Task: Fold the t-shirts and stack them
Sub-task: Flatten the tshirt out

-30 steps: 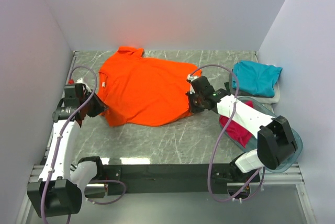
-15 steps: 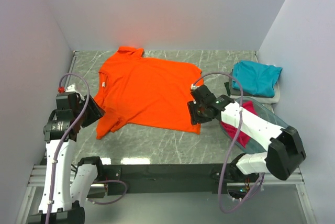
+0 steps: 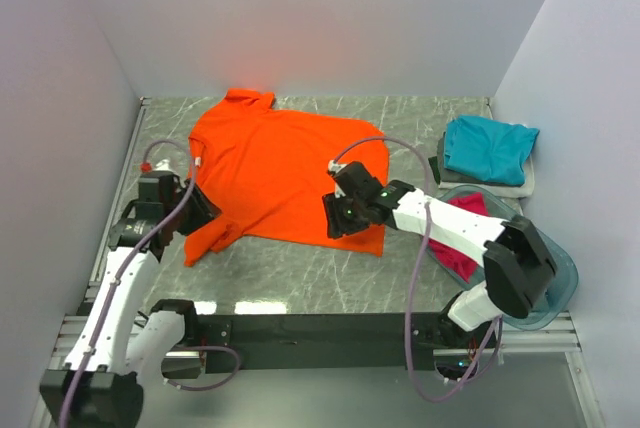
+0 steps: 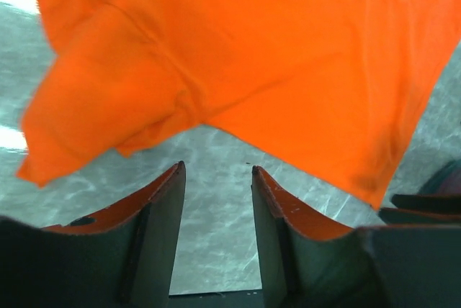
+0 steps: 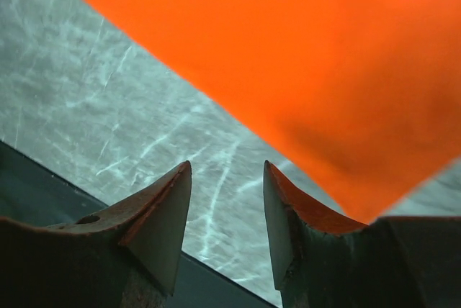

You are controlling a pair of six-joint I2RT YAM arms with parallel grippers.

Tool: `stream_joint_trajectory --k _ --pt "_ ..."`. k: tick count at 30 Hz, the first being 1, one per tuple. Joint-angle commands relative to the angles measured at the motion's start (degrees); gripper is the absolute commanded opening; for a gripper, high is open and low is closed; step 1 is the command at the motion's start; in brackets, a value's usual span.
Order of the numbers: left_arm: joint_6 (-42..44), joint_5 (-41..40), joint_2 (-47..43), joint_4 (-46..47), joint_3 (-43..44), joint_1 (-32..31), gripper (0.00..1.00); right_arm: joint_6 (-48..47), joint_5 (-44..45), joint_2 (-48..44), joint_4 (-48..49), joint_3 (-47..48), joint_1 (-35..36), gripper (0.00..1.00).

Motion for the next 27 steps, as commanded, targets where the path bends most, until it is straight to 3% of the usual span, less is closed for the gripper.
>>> stream_joint_trajectory --k 1,5,8,14,27 --pt "-5.91 -9.21 -1.03 2.37 0.27 -8.88 0.47 1.45 -3.20 2.21 4.37 2.54 1.27 0.52" --pt "-13.13 -19.06 1.51 1.57 -1.66 -23.02 0.46 1.18 -3.11 1.86 5.17 2.10 1.19 0.52" --pt "-17.44 -26.53 2.92 0.70 -3.42 -27.08 0.44 0.92 -2.68 0.72 5.43 1.49 1.27 0.52" --pt "-22.89 -35.51 5.64 1.22 -7.46 -28.33 0.42 0.92 -3.02 -2.88 6.66 -2.02 0.31 0.52" --pt "-25.36 -37.62 15.31 2.18 -7.99 -28.86 0.46 -0.22 -5.04 -9.12 7.10 -5.19 -1.71 0.52"
